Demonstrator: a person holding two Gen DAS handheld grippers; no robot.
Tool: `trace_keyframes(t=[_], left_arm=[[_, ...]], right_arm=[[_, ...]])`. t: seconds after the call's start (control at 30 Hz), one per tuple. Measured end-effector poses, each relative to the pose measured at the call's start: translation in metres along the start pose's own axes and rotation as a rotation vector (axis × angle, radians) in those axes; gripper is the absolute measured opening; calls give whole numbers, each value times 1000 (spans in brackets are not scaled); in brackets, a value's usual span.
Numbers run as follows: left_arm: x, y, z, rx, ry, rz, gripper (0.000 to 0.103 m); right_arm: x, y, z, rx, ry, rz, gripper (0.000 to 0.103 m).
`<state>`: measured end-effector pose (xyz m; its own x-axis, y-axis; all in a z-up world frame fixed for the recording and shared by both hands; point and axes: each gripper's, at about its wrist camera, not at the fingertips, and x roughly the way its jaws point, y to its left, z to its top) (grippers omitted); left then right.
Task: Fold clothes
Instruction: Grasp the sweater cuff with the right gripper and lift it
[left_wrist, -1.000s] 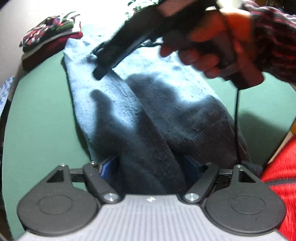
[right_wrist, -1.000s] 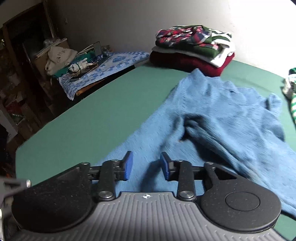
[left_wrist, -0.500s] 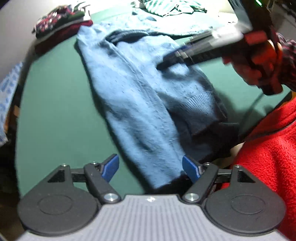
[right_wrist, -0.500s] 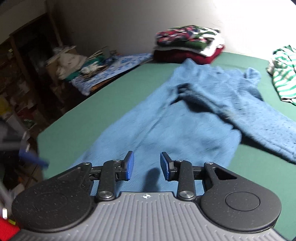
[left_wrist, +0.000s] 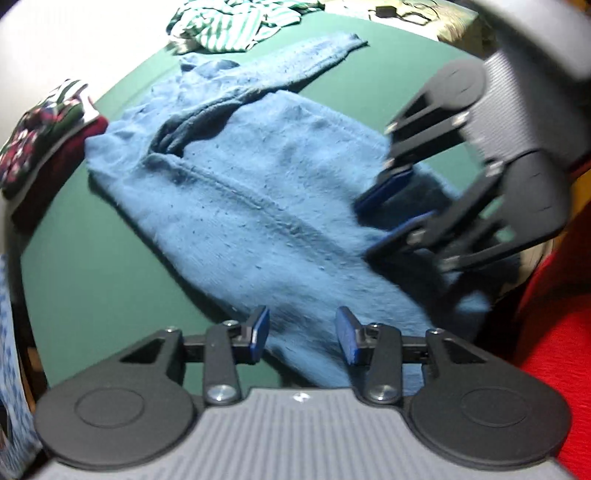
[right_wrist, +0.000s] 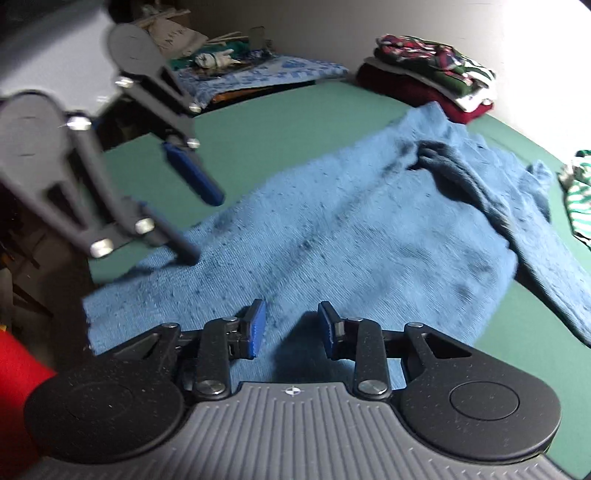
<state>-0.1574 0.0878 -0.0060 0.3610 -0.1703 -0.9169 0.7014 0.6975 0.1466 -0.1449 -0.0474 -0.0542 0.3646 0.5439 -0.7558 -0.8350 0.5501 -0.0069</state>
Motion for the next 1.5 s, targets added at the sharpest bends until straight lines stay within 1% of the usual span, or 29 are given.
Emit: trace_keyframes(t=[0.1,0.13,0.2,0.27,0.33,0.43,0.5,0.6,0.63,0.73,0.83,0.9,1.0,1.07,1.13,1.23,1.37,1.5], left_arm=[[7,9,3,61,-11,-9,48],[7,12,5,84,-18,-14,48],[1,20,9,138,-45,-9,48],[-12,35,17,180,-85,6,48],[-23,57,29,217,-114,20,52],[-33,90,51,276,-148,67,53],[-33,110,69,275,-168,82,53],[-22,134,95,243,-213,96,53],[-16,140,103,227,-226,100,55],[5,157,124,172,-253,113,55],[32,173,139,103,-243,119,56],[48,182,147,74,-228,128,56],[69,192,153,64,-209,150,62],[83,194,155,68,-180,152,63],[91,196,156,58,-170,142,63],[98,201,158,37,-171,123,63],[107,208,162,28,-165,114,63],[115,213,166,33,-168,97,67]], right_arm=[[-13,-11,6,64,-4,-48,33],[-17,-19,9,102,-5,-62,34],[-26,-43,15,206,2,-117,35],[-32,-65,19,302,24,-189,35],[-32,-88,24,381,75,-282,35],[-35,-122,30,448,111,-407,35],[-38,-149,28,525,111,-470,36],[-41,-191,16,667,94,-559,43],[-40,-204,10,709,93,-593,43],[-39,-235,-12,820,91,-655,43],[-35,-250,-21,851,70,-666,43],[-32,-259,-26,868,56,-672,43],[-28,-273,-35,894,34,-680,43],[-25,-282,-40,911,20,-686,43],[-22,-291,-46,928,5,-691,43],[-20,-295,-53,950,-19,-664,43],[-19,-294,-55,928,-52,-654,42],[-16,-289,-55,885,-68,-647,40]])
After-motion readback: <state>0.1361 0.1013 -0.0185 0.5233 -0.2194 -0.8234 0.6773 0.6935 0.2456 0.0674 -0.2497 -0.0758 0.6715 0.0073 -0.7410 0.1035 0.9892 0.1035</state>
